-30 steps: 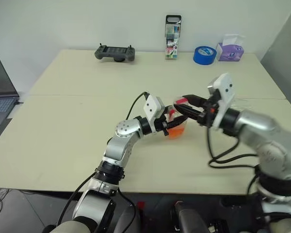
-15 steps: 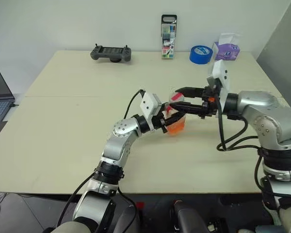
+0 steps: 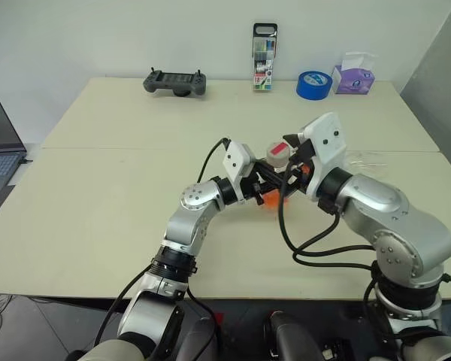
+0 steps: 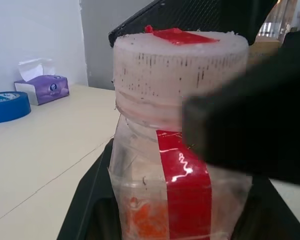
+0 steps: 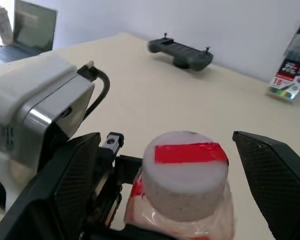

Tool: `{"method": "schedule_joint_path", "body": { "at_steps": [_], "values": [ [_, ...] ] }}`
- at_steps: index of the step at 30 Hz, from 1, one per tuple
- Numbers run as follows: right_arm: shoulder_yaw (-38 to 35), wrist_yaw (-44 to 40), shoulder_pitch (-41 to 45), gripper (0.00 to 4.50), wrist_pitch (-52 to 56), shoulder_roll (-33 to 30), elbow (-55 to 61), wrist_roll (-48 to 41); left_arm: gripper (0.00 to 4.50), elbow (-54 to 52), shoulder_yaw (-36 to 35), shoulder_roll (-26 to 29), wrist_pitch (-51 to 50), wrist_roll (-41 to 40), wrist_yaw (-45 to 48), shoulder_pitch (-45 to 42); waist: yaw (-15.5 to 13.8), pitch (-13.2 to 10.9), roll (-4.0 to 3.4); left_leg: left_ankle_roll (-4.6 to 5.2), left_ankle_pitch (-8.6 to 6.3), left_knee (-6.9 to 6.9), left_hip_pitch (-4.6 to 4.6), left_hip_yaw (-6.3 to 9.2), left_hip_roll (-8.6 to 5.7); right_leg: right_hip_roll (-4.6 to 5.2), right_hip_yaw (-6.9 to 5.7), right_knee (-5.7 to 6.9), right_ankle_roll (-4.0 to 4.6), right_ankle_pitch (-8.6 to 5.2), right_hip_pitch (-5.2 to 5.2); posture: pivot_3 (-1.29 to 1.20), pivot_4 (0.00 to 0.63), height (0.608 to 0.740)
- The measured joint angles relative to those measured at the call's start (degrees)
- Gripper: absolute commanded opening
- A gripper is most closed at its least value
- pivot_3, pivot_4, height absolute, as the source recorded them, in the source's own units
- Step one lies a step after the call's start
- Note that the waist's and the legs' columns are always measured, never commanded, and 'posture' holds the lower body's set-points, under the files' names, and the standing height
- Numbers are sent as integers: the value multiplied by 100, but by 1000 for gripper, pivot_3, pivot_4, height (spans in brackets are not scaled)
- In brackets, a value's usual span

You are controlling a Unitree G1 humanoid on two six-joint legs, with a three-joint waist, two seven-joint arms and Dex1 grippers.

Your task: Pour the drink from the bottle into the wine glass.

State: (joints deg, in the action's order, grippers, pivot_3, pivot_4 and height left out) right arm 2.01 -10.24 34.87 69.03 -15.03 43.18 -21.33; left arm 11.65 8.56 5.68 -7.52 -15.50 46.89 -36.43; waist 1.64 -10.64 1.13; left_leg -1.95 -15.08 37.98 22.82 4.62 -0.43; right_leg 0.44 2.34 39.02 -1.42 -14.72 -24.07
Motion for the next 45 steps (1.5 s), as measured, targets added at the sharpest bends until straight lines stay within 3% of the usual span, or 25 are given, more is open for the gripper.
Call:
{"method": "schedule_joint_path", "body": {
  "at_steps": [6,16,24,28,31,33,37,40,45],
  "values": [
    [-16,1034,12,4500,603,685,275,496,1815,10,0,-4,1,1,4,0,2,0,-1,-2,2,0,1,-4,-5,-7,3,-2,0,0,0,0,150,740],
    [63,1339,200,4500,1367,1068,388,687,1815,23,2,3,1,9,2,0,14,1,-2,-1,1,-2,1,-2,-4,-15,1,-1,0,0,0,0,150,740],
    [173,1323,311,1912,1396,1040,373,709,1815,23,9,23,-12,20,-48,-63,18,1,-2,-1,1,-1,1,-1,-4,-15,0,-2,0,0,1,0,150,740],
    [175,1136,416,1906,1308,809,295,668,1815,23,10,0,-12,20,-134,-125,18,1,-2,-1,1,-1,1,-4,-4,-15,1,-3,0,0,0,0,150,740],
    [169,665,435,1906,896,361,48,513,1814,32,-4,-6,-11,28,-211,-160,19,1,-2,0,1,-1,1,-6,-5,-16,1,-4,0,0,1,0,150,740],
    [103,-100,431,1906,266,-182,-379,234,1814,56,-13,-3,-9,29,-248,-157,22,1,-1,2,1,-1,0,-17,-8,-16,1,-7,-1,0,4,0,150,740],
    [-653,-2235,370,1906,-635,-1023,-1549,-740,1811,18,78,57,9,49,-95,-137,18,0,-1,4,0,-1,2,-29,-9,-18,-2,-8,0,0,6,0,150,740],
    [-474,-3711,420,1906,-1381,-1878,-2320,-893,1796,-33,244,35,8,46,25,-75,8,0,0,9,-3,-1,0,-34,-10,-17,1,-10,0,0,7,0,150,740],
    [78,-4599,812,1906,-2502,-1982,-3446,-516,1796,-26,197,84,-45,48,-103,6,96,-1,-2,10,-3,-4,-12,-35,4,-33,4,0,0,0,4,0,150,740]
  ]
}}
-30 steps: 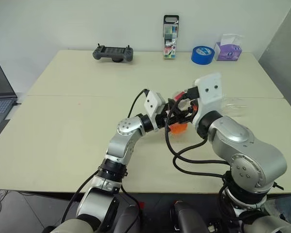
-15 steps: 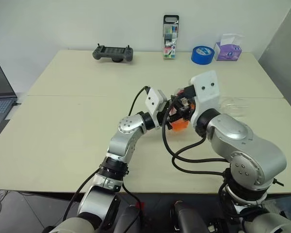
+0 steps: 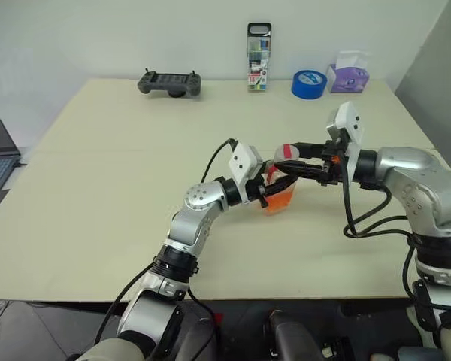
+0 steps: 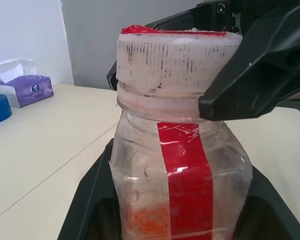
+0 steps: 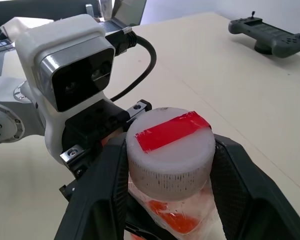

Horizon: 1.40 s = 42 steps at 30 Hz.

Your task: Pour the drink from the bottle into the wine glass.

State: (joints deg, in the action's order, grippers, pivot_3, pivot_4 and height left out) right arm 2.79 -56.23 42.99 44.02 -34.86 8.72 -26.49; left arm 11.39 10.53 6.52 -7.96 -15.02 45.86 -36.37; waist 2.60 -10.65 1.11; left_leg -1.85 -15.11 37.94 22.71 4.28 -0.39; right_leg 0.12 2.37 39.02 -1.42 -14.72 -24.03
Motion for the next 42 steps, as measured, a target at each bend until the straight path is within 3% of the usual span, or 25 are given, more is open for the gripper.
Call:
{"method": "schedule_joint_path", "body": {
  "at_steps": [2,8,10,14,21,28,33,42],
  "values": [
    [133,-51,131,1906,-112,31,-164,77,1796,0,-59,8,-4,0,-26,25,-8,-1,-1,-1,0,0,3,9,4,-1,-7,1,2,1,-1,0,150,740],
    [121,74,243,4173,-90,343,-117,18,1787,-2,-99,-75,-5,-6,-22,20,-90,-1,-1,-3,1,4,16,22,-11,22,-1,-7,2,2,-3,0,150,740],
    [117,273,235,4500,-99,347,76,51,1787,-2,-90,-92,-5,-6,-18,16,-98,-1,-1,-3,1,4,17,23,-18,33,0,-8,2,2,-3,0,150,740],
    [-46,1260,-30,4500,-9,586,705,297,1787,5,-90,-95,-4,-5,-6,6,-106,0,-1,-4,1,4,17,29,-18,42,-1,-7,2,1,-2,0,150,740],
    [52,3250,-939,4500,1114,1386,2404,638,1786,54,-87,-113,-4,-5,77,-2,-93,0,-1,-8,4,3,13,31,-11,46,-2,0,2,1,-5,0,150,740],
    [51,4813,-967,4500,1722,2341,2827,1182,1786,55,-83,-180,-3,-5,102,-4,-93,0,-2,-16,9,2,14,32,-11,23,-3,-2,1,1,-5,0,150,740],
    [79,5398,-984,4500,1899,2681,2874,1467,1786,90,-83,-230,-3,-5,100,-9,-92,0,-2,-16,9,2,14,29,-14,25,1,-3,1,1,-4,0,150,740],
    [66,5626,-987,4500,1900,2903,2803,1629,1786,141,-84,-242,9,-4,105,-39,-83,0,-2,-15,9,2,13,29,-10,17,-1,-1,2,1,-4,0,150,740]
  ]
}}
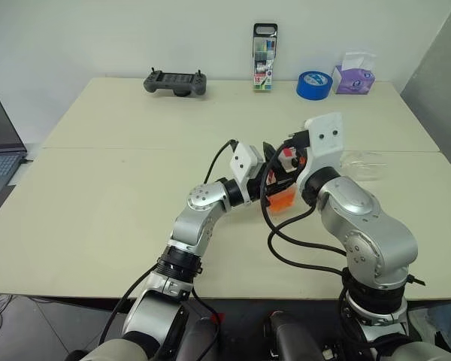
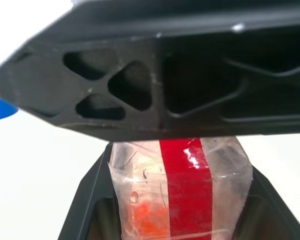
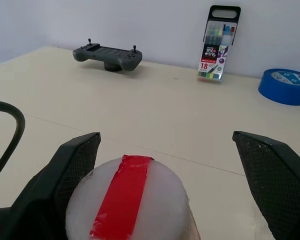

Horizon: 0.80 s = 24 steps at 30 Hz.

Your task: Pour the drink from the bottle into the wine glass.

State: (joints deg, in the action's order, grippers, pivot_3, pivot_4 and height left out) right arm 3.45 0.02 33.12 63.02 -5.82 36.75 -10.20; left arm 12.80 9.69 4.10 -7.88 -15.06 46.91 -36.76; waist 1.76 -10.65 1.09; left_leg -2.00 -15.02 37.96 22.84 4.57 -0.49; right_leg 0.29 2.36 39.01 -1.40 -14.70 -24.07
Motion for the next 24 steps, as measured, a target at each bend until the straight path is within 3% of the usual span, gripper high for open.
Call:
{"method": "schedule_joint_path", "body": {
  "at_steps": [24],
  "values": [
    [-409,-487,-565,4500,495,-507,997,-518,1779,109,106,42,79,5,-1,-17,1,0,0,1,0,0,0,0,1,-2,-2,-1,-1,-1,1,0,150,740]
  ]
}}
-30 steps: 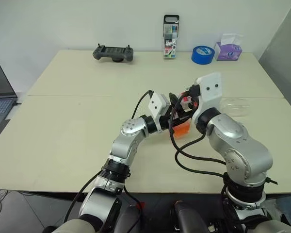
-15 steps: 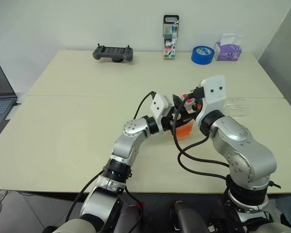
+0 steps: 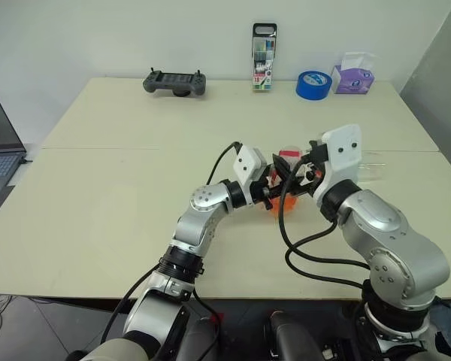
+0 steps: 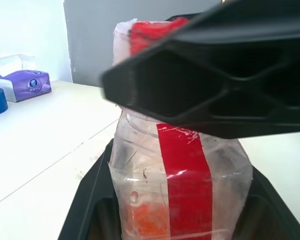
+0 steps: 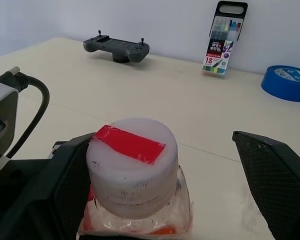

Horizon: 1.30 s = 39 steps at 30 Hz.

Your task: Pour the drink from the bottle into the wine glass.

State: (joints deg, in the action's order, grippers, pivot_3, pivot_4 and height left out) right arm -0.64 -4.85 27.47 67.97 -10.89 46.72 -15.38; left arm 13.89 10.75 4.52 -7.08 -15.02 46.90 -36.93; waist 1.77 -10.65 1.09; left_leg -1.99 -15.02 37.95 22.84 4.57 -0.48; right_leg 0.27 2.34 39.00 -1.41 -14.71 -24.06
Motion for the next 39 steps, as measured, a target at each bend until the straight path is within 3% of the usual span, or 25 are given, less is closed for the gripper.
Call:
{"method": "schedule_joint_path", "body": {
  "at_steps": [17,30,34,39],
  "values": [
    [-186,-514,-156,4500,18,-136,431,-689,1779,73,-2,48,128,23,2,-3,2,0,0,0,0,0,0,0,1,-2,-2,0,0,0,1,0,150,740],
    [-39,-57,76,4500,152,3,-23,-596,1779,73,-7,69,129,31,-2,-3,0,0,0,0,0,0,0,0,1,-2,1,-1,0,0,0,0,150,740],
    [-39,8,78,3582,123,54,-106,-596,1779,73,-6,74,129,39,-8,-3,0,0,0,0,0,0,0,0,1,-2,0,-1,0,0,0,0,150,740],
    [-55,15,215,1846,105,100,-96,-620,1779,75,-2,93,127,108,-14,1,1,0,0,0,0,0,0,0,1,-2,-1,-1,0,0,0,0,150,740]
  ]
}}
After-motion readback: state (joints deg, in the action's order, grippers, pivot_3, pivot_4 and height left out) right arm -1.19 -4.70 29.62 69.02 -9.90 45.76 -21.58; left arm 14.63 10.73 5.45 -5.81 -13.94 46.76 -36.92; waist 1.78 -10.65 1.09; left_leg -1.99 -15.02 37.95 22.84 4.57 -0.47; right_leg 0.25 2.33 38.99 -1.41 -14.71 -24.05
